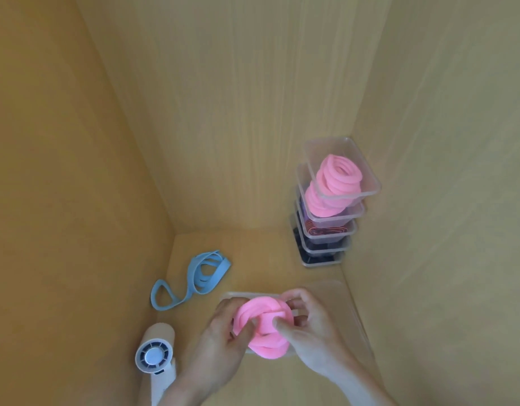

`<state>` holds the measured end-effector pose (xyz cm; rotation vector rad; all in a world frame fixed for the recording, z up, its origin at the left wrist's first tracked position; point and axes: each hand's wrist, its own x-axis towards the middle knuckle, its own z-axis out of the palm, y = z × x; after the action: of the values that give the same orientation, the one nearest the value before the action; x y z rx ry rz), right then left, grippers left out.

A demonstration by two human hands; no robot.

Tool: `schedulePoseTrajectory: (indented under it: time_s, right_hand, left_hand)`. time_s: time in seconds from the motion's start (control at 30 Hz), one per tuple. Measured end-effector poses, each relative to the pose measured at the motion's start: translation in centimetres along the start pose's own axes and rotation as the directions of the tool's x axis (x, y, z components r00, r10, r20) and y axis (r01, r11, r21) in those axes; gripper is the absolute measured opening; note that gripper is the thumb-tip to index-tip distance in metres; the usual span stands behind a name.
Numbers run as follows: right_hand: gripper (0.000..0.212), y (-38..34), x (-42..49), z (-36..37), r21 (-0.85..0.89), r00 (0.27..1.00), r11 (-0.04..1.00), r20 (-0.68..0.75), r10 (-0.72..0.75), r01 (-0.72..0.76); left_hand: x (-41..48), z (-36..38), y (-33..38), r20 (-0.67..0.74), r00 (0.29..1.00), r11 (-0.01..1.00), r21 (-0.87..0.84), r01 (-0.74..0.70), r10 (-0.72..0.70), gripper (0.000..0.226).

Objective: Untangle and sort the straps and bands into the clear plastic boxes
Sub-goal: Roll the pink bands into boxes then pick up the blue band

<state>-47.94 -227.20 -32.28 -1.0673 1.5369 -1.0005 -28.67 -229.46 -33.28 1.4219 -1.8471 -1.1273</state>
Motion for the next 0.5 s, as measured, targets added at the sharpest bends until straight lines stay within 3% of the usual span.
schedulePoseTrajectory:
  time_s: [0.1,0.23,0.5]
  right_hand:
    - [0.033,0.9,-0.1,0.6,-0.057,1.0,0.998,-0.01,0.013,-0.013]
    - [0.03,2.2,-0.4,1.1,-0.158,0.999,0.987,-0.012,0.032,-0.034]
    - [0.024,3.9,0.1,2.0,-0.297,0.999,0.954,-0.041,0.023,-0.034]
  left_hand:
    - [-0.6,0.8,-0.8,-0.016,0.998,0.989,0.135,0.06,-0.058,0.027]
    - [-1.0,1.8,-1.7,-0.022,0.998,0.979,0.193,0.067,-0.064,0.042]
    - [-0.8,2.5,-2.7,0.0,0.996,0.95,0.3,0.082,-0.086,0.038]
